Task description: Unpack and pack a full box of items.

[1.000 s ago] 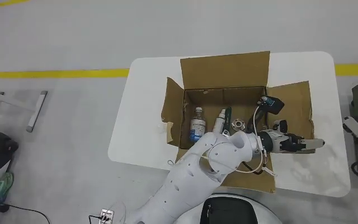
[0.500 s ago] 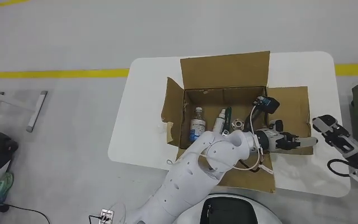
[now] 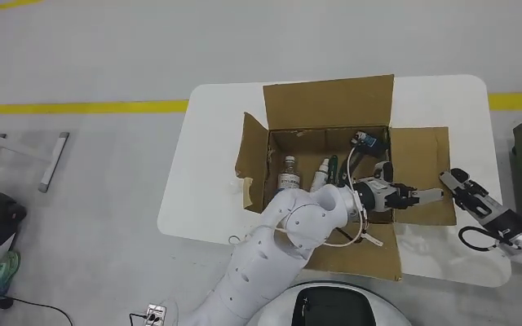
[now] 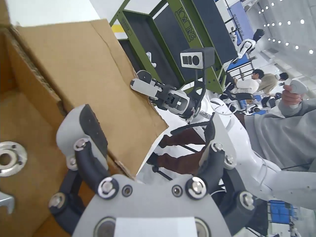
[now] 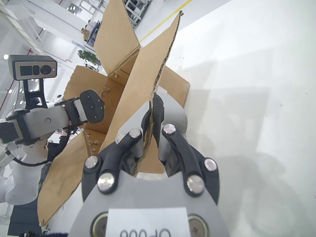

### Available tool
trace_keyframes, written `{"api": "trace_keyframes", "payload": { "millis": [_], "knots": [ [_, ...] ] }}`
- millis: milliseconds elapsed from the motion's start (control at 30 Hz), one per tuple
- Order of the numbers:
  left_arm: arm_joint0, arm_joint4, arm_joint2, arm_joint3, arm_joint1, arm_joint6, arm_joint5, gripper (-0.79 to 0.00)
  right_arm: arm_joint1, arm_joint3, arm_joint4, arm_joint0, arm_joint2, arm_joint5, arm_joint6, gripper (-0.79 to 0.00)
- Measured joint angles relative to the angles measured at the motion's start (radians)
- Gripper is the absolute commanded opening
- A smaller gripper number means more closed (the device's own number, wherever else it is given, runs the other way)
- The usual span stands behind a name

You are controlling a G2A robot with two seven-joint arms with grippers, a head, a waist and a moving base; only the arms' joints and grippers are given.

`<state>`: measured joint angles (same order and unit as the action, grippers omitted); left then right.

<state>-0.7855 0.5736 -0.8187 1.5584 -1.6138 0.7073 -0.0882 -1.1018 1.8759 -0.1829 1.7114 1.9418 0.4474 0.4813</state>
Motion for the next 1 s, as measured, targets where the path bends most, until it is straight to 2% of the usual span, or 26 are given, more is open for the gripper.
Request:
{"api": "trace_keyframes", "payload": {
  "millis": [167, 267, 400, 733, 1000],
  "knots": [
    [-0.024, 0.281, -0.053, 0.066, 0.038, 0.079, 0.023, 0.000, 0.000, 0.007, -0.002, 0.005, 0.002, 0.001, -0.008, -0.785],
    [-0.041, 0.474, -0.065, 0.073, 0.056, 0.127, 0.053, 0.000, 0.001, 0.012, -0.004, 0.007, 0.003, 0.001, -0.011, -0.785],
    [-0.048, 0.624, -0.084, 0.061, 0.069, 0.215, 0.085, 0.000, 0.002, 0.019, -0.007, 0.010, 0.008, 0.001, -0.012, -0.785],
    [-0.042, 0.790, -0.124, 0.028, 0.079, 0.354, 0.168, 0.000, 0.002, 0.034, -0.028, 0.020, 0.015, -0.004, -0.024, -0.785],
    [-0.051, 0.787, -0.134, 0.030, 0.078, 0.367, 0.182, 0.000, 0.003, 0.043, -0.037, 0.024, 0.016, -0.006, -0.034, -0.785]
  ]
}}
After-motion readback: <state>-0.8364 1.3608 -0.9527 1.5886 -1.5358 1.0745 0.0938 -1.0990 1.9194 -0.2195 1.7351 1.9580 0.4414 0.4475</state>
